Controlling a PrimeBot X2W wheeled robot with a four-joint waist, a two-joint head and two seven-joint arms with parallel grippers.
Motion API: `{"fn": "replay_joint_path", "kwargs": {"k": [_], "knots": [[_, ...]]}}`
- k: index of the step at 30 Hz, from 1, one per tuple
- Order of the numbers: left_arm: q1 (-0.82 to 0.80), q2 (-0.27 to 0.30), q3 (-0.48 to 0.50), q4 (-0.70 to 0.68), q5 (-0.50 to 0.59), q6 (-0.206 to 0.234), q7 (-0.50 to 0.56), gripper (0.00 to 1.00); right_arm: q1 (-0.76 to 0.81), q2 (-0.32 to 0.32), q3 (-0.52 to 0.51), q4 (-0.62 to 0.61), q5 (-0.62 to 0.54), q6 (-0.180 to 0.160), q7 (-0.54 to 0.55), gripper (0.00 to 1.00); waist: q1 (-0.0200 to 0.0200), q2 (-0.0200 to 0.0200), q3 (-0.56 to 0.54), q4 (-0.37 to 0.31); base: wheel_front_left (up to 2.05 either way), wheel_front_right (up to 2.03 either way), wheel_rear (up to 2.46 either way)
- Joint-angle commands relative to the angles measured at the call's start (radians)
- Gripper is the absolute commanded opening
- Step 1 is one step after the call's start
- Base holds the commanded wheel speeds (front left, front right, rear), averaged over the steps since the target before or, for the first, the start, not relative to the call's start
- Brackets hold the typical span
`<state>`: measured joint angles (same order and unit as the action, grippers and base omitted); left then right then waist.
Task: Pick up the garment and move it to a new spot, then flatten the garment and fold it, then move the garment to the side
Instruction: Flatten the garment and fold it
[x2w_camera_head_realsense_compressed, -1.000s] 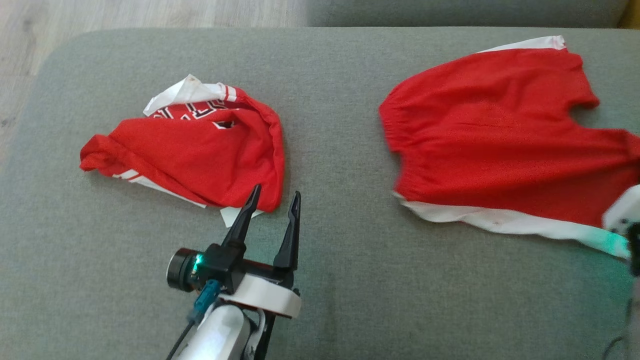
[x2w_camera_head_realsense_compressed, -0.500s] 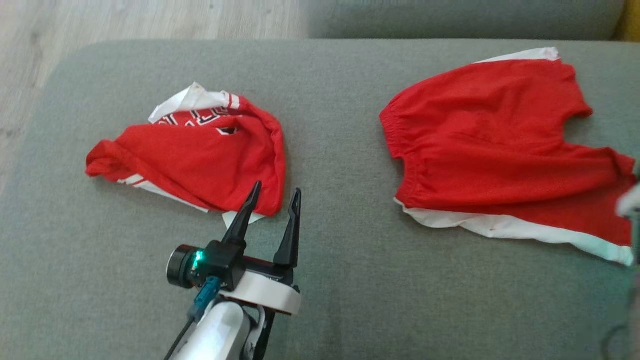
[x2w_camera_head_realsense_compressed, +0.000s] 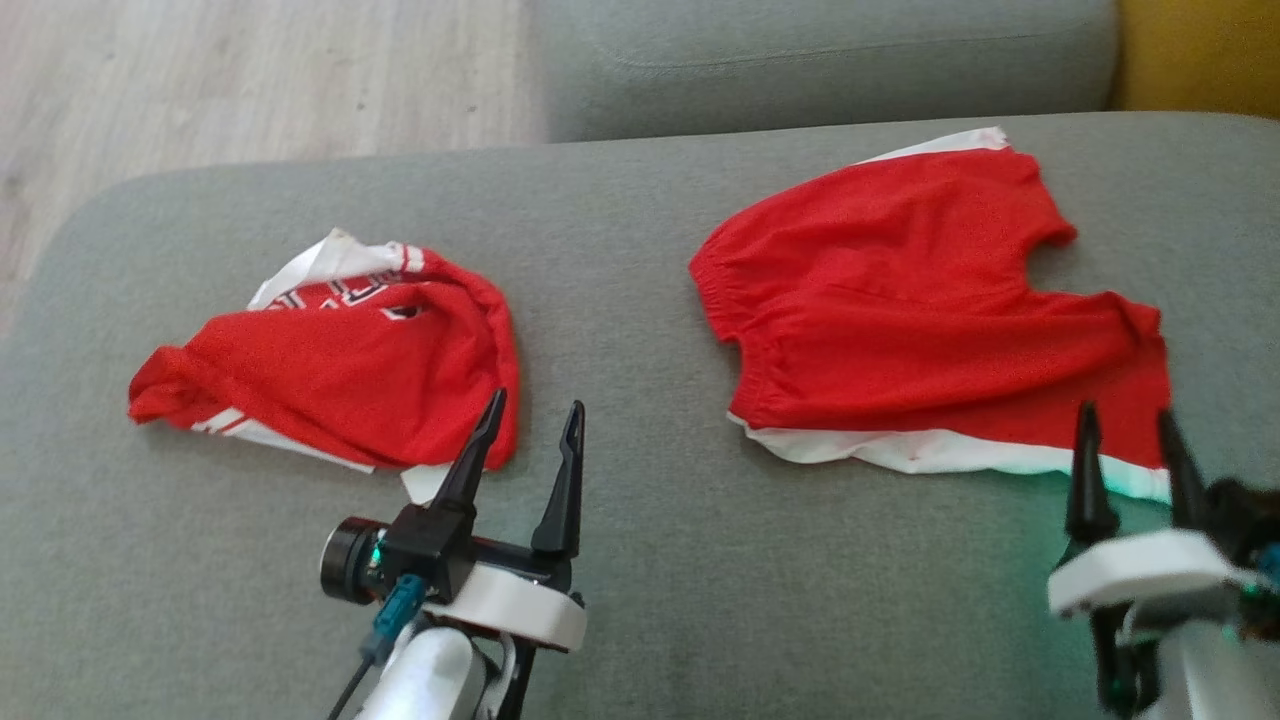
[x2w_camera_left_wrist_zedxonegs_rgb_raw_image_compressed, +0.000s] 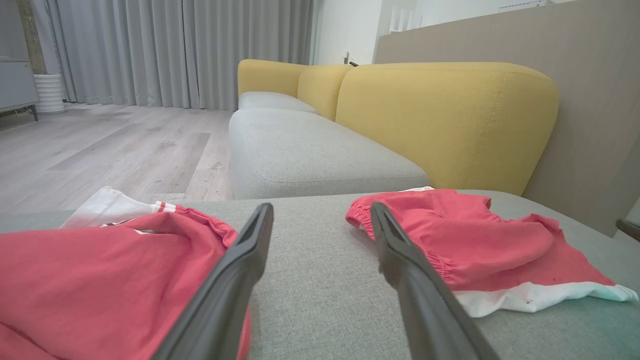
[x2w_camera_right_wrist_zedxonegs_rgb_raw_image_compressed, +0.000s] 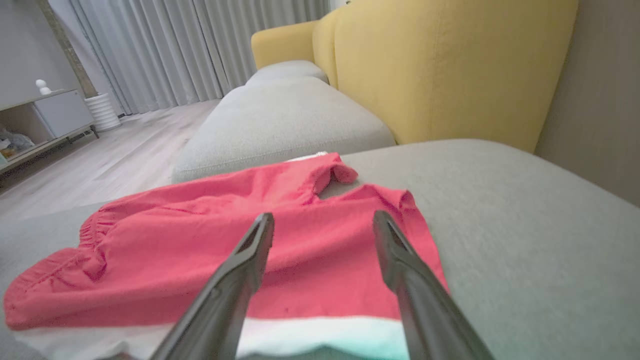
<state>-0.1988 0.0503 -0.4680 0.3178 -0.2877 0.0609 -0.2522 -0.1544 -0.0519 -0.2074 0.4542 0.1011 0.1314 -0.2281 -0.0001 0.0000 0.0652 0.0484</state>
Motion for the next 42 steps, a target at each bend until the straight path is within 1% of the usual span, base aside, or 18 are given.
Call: {"fn": "replay_joint_path", "kwargs": {"k": [1,3,5,7,12,15,17,23,28,32,37,38,39,40,41,42], "knots": [[-0.024,0.000,0.039,-0.026,0.011,-0.002,-0.010,1.00,-0.015,-0.002,0.035,-0.046,0.013,-0.001,-0.009,1.00,0.0001,0.0000,-0.008,-0.013,0.00,0.00,0.00],[-0.027,0.001,0.043,-0.013,0.021,-0.015,-0.010,1.00,0.027,0.001,0.066,-0.074,0.032,-0.001,-0.002,1.00,0.0001,0.0000,-0.007,-0.033,0.00,0.00,0.00],[-0.037,0.005,0.039,0.001,0.031,-0.030,-0.010,1.00,0.035,0.001,0.081,-0.088,0.044,-0.001,0.005,1.00,0.0001,0.0000,-0.001,-0.048,0.00,0.00,0.00],[-0.054,0.011,0.025,0.028,0.039,-0.055,-0.010,1.00,0.032,0.001,0.089,-0.102,0.052,-0.001,0.010,1.00,0.0001,0.0000,0.008,-0.066,0.00,0.00,0.00],[-0.129,0.023,-0.040,0.129,0.054,-0.134,0.030,1.00,0.022,0.001,0.100,-0.127,0.064,-0.001,0.019,1.00,0.0001,0.0000,0.047,-0.118,0.00,0.00,0.00],[-0.181,0.024,-0.080,0.179,0.051,-0.165,0.056,1.00,0.016,0.001,0.112,-0.135,0.074,-0.001,0.019,1.00,0.0001,0.0000,0.078,-0.149,0.00,0.00,0.00],[-0.212,0.022,-0.108,0.206,0.031,-0.180,0.057,1.00,0.013,0.001,0.120,-0.138,0.080,-0.001,0.015,1.00,0.0001,0.0000,0.095,-0.166,0.00,0.00,0.00],[-0.299,0.030,-0.165,0.309,-0.012,-0.190,0.052,1.00,-0.003,0.002,0.133,-0.138,0.097,-0.001,0.003,1.00,0.0001,0.0000,0.132,-0.207,0.00,0.00,0.00],[-0.358,0.040,-0.222,0.372,-0.077,-0.191,0.047,1.00,-0.025,0.002,0.136,-0.134,0.109,-0.001,-0.003,1.00,0.0001,0.0000,0.158,-0.231,0.00,0.00,0.00],[-0.399,0.050,-0.269,0.410,-0.117,-0.191,0.037,1.00,-0.040,0.002,0.140,-0.126,0.104,-0.001,-0.007,1.00,0.0001,0.0000,0.178,-0.244,0.00,0.00,0.00],[-0.433,0.049,-0.302,0.453,-0.147,-0.191,0.020,1.00,-0.051,0.002,0.134,-0.118,0.102,-0.001,-0.013,1.00,0.0001,0.0000,0.191,-0.248,0.00,0.00,0.00],[-0.438,0.048,-0.310,0.459,-0.152,-0.191,0.017,0.95,-0.051,0.002,0.132,-0.116,0.101,-0.001,-0.013,1.00,0.0001,0.0000,0.192,-0.247,0.00,0.00,0.00],[-0.443,0.047,-0.318,0.464,-0.157,-0.191,0.014,0.49,-0.052,0.002,0.130,-0.113,0.099,-0.001,-0.014,1.00,0.0001,0.0000,0.193,-0.246,0.00,0.00,0.00],[-0.448,0.048,-0.323,0.468,-0.159,-0.191,0.010,0.16,-0.052,0.002,0.127,-0.109,0.095,-0.001,-0.013,1.00,0.0001,0.0000,0.192,-0.244,0.00,0.00,0.00],[-0.448,0.048,-0.323,0.468,-0.159,-0.191,0.010,0.16,-0.052,0.002,0.127,-0.109,0.095,-0.001,-0.013,1.00,0.0001,0.0000,0.192,-0.244,0.00,0.00,0.00],[-0.452,0.048,-0.325,0.470,-0.161,-0.191,0.006,0.00,-0.052,0.002,0.122,-0.103,0.089,-0.001,-0.009,1.00,0.0001,0.0000,0.191,-0.241,0.00,0.00,0.00]]}}
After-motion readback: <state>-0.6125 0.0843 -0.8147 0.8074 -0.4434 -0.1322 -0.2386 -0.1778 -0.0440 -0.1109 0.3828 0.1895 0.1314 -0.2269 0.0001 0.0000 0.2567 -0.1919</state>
